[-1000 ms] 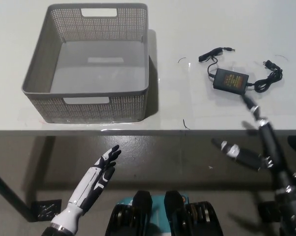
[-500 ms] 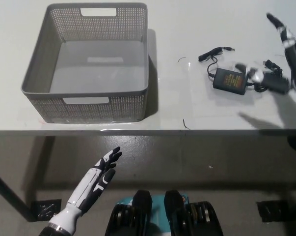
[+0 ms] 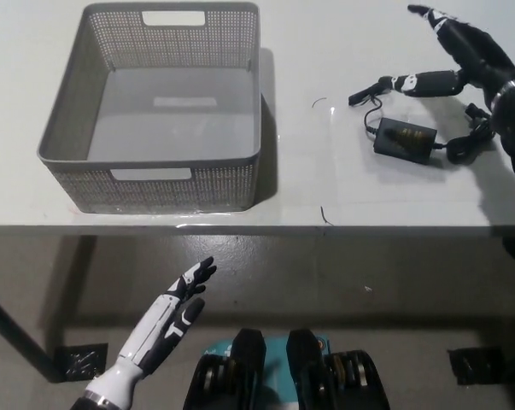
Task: Use the right hand to pick up a black power cord and place it into a container on the left hand side
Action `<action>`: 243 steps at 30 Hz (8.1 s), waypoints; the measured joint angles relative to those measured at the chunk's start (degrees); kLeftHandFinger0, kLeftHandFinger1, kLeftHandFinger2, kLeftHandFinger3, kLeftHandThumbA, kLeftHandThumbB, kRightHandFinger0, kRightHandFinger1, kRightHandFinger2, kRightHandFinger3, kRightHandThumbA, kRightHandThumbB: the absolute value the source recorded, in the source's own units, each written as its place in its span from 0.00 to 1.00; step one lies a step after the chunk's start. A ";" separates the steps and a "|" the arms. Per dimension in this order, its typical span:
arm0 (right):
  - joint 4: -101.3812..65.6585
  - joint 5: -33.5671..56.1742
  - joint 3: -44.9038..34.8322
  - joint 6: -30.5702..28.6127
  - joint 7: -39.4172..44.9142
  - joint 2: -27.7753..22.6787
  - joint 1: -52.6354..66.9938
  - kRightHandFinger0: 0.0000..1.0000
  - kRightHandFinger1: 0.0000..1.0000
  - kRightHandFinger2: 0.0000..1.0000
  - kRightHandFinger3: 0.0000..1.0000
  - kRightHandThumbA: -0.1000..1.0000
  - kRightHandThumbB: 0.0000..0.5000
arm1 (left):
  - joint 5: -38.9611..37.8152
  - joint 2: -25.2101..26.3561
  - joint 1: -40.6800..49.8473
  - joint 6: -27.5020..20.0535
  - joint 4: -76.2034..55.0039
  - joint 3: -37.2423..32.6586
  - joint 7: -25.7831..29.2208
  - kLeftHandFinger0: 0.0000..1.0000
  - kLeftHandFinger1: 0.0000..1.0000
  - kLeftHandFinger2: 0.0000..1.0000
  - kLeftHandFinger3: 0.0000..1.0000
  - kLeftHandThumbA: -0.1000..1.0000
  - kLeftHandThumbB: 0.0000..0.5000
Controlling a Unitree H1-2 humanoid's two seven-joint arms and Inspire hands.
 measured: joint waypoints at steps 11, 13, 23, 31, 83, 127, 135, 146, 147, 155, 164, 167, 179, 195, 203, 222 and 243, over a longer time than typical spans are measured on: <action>11.47 -1.52 6.79 1.75 7.24 0.65 -3.82 1.00 1.00 1.00 1.00 0.83 1.00 | 0.47 -0.01 1.58 0.01 -0.69 -0.03 -0.16 1.00 1.00 1.00 1.00 1.00 0.70; 11.89 -1.58 7.17 1.89 8.08 0.70 -3.87 1.00 1.00 1.00 1.00 0.84 1.00 | 0.53 -0.02 1.91 0.01 -0.94 -0.03 -0.17 1.00 1.00 1.00 1.00 1.00 0.68; 13.01 -1.80 7.82 2.34 10.90 1.24 -4.22 1.00 1.00 1.00 1.00 0.85 1.00 | 1.07 -0.02 2.01 -0.04 -0.95 0.00 -0.18 1.00 1.00 1.00 1.00 1.00 0.64; 13.41 -2.01 8.74 2.68 11.33 3.01 -3.38 1.00 1.00 1.00 1.00 0.84 1.00 | 1.11 -0.02 2.05 -0.04 -0.96 -0.01 -0.31 1.00 1.00 1.00 1.00 1.00 0.64; 32.57 0.65 -0.91 -14.79 -18.77 8.47 -2.40 0.17 0.59 0.89 0.99 0.00 0.26 | 0.99 -0.07 -1.74 -0.06 0.00 0.55 -0.47 1.00 1.00 1.00 1.00 1.00 0.60; 23.41 3.37 -6.39 -15.94 -23.41 17.59 -17.78 0.00 0.42 0.79 0.84 0.00 0.33 | 1.46 0.06 -2.02 0.08 0.04 0.43 -0.61 1.00 1.00 1.00 1.00 1.00 0.63; 21.14 3.52 -6.57 -13.34 -23.41 23.61 -17.79 0.00 0.40 0.80 0.88 0.00 0.33 | 1.91 0.02 -1.19 0.10 -0.90 0.07 -0.66 1.00 1.00 1.00 1.00 1.00 0.64; 24.23 3.48 -6.10 -12.94 -23.47 28.19 -19.36 0.00 0.34 0.72 0.80 0.00 0.34 | 2.08 -0.04 -0.87 0.10 -1.12 0.02 -0.69 1.00 1.00 1.00 1.00 1.00 0.62; 24.35 3.48 -6.06 -12.97 -23.51 28.33 -19.40 0.00 0.34 0.71 0.80 0.00 0.34 | 2.09 -0.04 -0.87 0.09 -1.12 0.02 -0.69 1.00 1.00 1.00 1.00 1.00 0.62; 26.31 3.30 -5.49 -12.95 -23.73 30.52 -19.46 0.00 0.34 0.70 0.76 0.00 0.35 | 2.13 -0.02 -0.88 0.26 -1.32 -0.02 -0.89 1.00 1.00 1.00 1.00 1.00 0.64; 28.21 2.89 -3.51 -12.80 -24.24 33.23 -19.46 0.41 0.74 1.00 1.00 0.41 0.50 | 2.30 -0.01 -1.04 0.31 -1.46 -0.26 -1.47 1.00 1.00 1.00 1.00 1.00 0.66; 28.24 2.89 -2.78 -11.35 -22.75 33.40 -19.51 1.00 1.00 1.00 1.00 0.83 0.93 | 2.30 0.08 -1.37 0.30 -1.46 -0.26 -1.63 1.00 1.00 1.00 1.00 1.00 0.65; 27.86 3.18 -0.03 -7.12 -12.85 30.79 -19.98 1.00 1.00 1.00 1.00 1.00 1.00 | 2.75 0.99 -2.04 0.27 -1.45 -0.77 -2.46 1.00 1.00 1.00 1.00 0.97 0.59; 4.66 5.86 -5.47 -3.43 -7.57 24.97 -14.25 1.00 1.00 1.00 1.00 1.00 0.82 | 3.78 1.26 -2.74 0.26 -1.43 -1.51 -2.73 1.00 1.00 1.00 1.00 0.95 0.59; -13.88 7.08 -7.77 -1.63 -6.58 23.03 -3.69 1.00 1.00 1.00 1.00 1.00 0.84 | 3.93 1.24 -1.44 0.28 -1.39 -1.55 -2.72 1.00 1.00 1.00 1.00 0.95 0.55; -52.71 11.40 -8.86 -0.25 -4.67 17.00 44.31 1.00 1.00 1.00 1.00 1.00 0.76 | 3.96 1.09 3.29 0.04 -1.34 -0.92 -2.53 1.00 1.00 1.00 1.00 1.00 0.61; -33.63 23.83 -9.26 -13.49 -1.61 18.81 59.69 1.00 1.00 1.00 1.00 1.00 0.65 | 3.66 -0.23 3.48 -0.67 0.70 0.92 -2.49 1.00 1.00 1.00 1.00 1.00 0.63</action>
